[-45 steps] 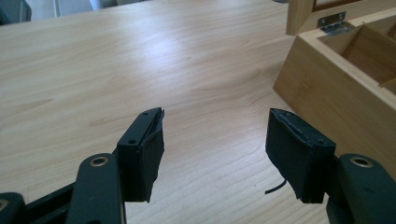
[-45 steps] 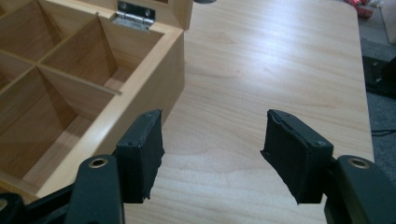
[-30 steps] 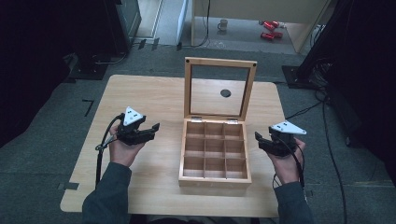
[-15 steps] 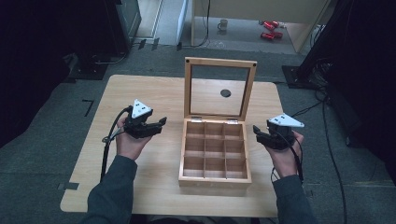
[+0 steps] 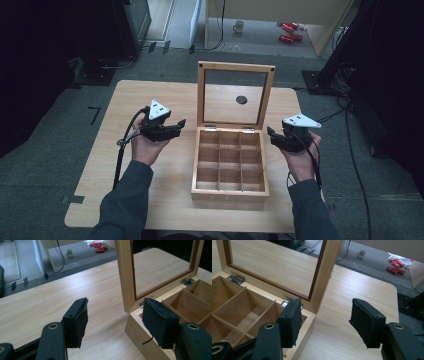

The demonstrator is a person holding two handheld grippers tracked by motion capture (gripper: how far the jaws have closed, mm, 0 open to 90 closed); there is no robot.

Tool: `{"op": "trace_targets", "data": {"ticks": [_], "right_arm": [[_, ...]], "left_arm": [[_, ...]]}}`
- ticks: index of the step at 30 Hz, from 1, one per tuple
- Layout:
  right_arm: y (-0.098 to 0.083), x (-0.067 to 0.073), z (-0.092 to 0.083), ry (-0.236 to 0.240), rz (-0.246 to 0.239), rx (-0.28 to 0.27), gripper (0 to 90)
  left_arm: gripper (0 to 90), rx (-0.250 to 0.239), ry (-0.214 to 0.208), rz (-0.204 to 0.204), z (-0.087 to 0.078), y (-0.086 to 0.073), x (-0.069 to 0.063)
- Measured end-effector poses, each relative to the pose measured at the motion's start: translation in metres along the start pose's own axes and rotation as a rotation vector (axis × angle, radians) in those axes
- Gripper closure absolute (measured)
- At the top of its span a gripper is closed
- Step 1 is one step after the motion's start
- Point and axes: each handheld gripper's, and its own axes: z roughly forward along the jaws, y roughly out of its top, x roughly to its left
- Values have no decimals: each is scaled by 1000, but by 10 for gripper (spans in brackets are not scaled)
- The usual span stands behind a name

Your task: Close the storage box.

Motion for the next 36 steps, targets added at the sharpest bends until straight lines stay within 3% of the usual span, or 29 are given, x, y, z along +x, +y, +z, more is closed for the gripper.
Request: {"op": "trace_targets", "data": {"ticks": [21, 26, 32, 36], "right_arm": [[36, -3, 20, -13, -20, -11, 433], [45, -6, 25, -13, -2, -19, 433], [56, -12, 35, 7, 31, -32, 435], [57, -15, 40, 18, 51, -26, 419]], "left_arm": [[380, 18, 3, 37, 28, 40, -10], [379, 20, 6, 39, 35, 50, -11], [385, 16, -21, -6, 43, 58, -11], [388, 20, -22, 1, 48, 64, -13]]}}
